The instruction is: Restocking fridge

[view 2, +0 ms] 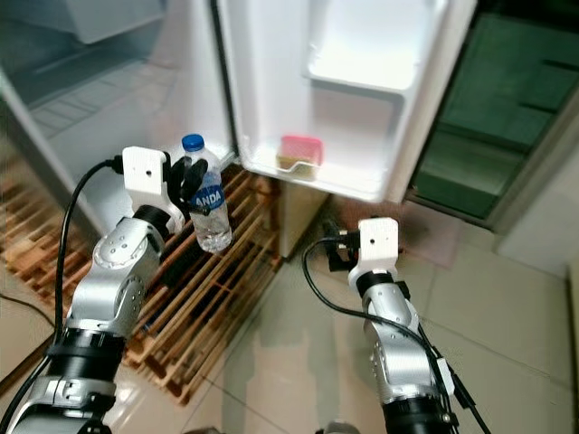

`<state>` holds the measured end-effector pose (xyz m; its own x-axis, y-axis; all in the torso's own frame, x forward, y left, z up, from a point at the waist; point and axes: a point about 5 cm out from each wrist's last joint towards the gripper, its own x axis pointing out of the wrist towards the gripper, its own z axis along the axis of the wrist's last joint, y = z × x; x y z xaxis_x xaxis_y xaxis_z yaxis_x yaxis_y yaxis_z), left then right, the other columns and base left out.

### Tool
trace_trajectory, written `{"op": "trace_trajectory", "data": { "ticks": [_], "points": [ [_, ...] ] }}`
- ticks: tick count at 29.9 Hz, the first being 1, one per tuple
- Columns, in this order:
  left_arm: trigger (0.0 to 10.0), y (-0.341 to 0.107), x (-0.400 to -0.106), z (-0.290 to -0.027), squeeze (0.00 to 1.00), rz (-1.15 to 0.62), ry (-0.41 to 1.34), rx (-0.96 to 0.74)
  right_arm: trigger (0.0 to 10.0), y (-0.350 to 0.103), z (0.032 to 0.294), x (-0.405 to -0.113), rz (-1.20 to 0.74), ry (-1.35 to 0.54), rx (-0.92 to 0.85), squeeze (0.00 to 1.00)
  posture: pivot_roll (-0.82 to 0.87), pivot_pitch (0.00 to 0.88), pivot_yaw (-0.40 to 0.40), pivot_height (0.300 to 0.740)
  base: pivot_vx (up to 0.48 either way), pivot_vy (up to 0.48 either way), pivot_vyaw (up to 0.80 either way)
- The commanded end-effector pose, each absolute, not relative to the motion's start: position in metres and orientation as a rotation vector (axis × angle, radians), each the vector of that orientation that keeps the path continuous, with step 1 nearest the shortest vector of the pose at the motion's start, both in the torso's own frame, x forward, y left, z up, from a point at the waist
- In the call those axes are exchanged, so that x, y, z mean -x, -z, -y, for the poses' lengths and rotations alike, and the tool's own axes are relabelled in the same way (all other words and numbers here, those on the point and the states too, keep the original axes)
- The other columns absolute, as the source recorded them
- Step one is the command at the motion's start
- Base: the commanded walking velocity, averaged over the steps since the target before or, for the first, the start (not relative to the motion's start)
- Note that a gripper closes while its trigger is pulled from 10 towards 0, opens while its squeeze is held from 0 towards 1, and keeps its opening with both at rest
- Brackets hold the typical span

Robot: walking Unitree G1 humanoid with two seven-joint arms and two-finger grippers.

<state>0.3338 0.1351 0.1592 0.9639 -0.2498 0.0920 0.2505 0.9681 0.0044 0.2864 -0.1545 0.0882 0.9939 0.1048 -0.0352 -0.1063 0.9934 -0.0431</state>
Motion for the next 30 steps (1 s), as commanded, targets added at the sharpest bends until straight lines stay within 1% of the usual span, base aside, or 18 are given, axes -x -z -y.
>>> {"op": "trace_trajectory", "data": {
  "ticks": [1,7,8,11,15,17,21,22,25,26,30],
  "points": [
    [10.0,-0.173,-0.333,-0.13,0.0,0.161,0.274,-0.006,10.0,-0.092,0.156,-0.288,-0.018,-0.1,0.055,0.1,-0.09,0.0,0.047,0.74,0.394,0.0,0.0],
    [10.0,-0.182,-0.334,-0.128,0.0,0.187,0.302,-0.022,10.0,-0.091,0.157,-0.286,-0.021,-0.103,0.057,0.09,-0.09,0.0,0.044,0.74,0.0,0.0,0.0],
    [10.0,-0.191,-0.338,-0.128,0.0,0.188,0.333,-0.027,10.0,-0.091,0.157,-0.286,-0.023,-0.103,0.058,0.09,-0.09,0.0,0.041,0.74,0.0,0.0,0.0],
    [10.0,-0.204,-0.343,-0.13,0.0,0.196,0.345,-0.015,10.0,-0.09,0.157,-0.286,-0.025,-0.104,0.058,0.09,-0.09,0.0,0.039,0.74,0.0,0.0,0.0],
    [10.0,-0.228,-0.353,-0.126,0.0,0.215,0.394,0.028,10.0,-0.09,0.157,-0.287,-0.025,-0.106,0.059,0.09,-0.09,0.0,0.037,0.74,0.0,0.0,0.0],
    [10.0,-0.232,-0.354,-0.123,0.0,0.221,0.411,0.031,10.0,-0.09,0.157,-0.288,-0.026,-0.107,0.059,0.09,-0.09,0.0,0.036,0.74,0.0,0.0,0.0],
    [10.0,-0.257,-0.363,-0.107,0.0,0.256,0.483,0.09,10.0,-0.089,0.156,-0.289,-0.026,-0.111,0.061,0.09,-0.09,0.0,0.036,0.74,0.0,0.0,0.0],
    [10.0,-0.267,-0.367,-0.098,0.0,0.266,0.516,0.114,10.0,-0.089,0.156,-0.289,-0.025,-0.112,0.061,0.1,-0.09,0.0,0.036,0.74,0.0,0.0,0.0],
    [10.0,-0.276,-0.371,-0.089,0.0,0.27,0.55,0.153,10.0,-0.089,0.156,-0.289,-0.025,-0.112,0.061,0.09,-0.1,0.0,0.038,0.74,0.0,0.0,0.0],
    [10.0,-0.283,-0.375,-0.081,0.0,0.282,0.577,0.156,10.0,-0.089,0.155,-0.289,-0.026,-0.114,0.061,0.09,-0.1,0.0,0.041,0.74,0.0,0.0,0.0],
    [10.0,-0.283,-0.379,-0.074,0.0,0.278,0.594,0.137,10.0,-0.089,0.153,-0.288,-0.023,-0.116,0.061,0.1,-0.12,0.0,0.053,0.74,0.0,0.0,0.0]
  ]
}}
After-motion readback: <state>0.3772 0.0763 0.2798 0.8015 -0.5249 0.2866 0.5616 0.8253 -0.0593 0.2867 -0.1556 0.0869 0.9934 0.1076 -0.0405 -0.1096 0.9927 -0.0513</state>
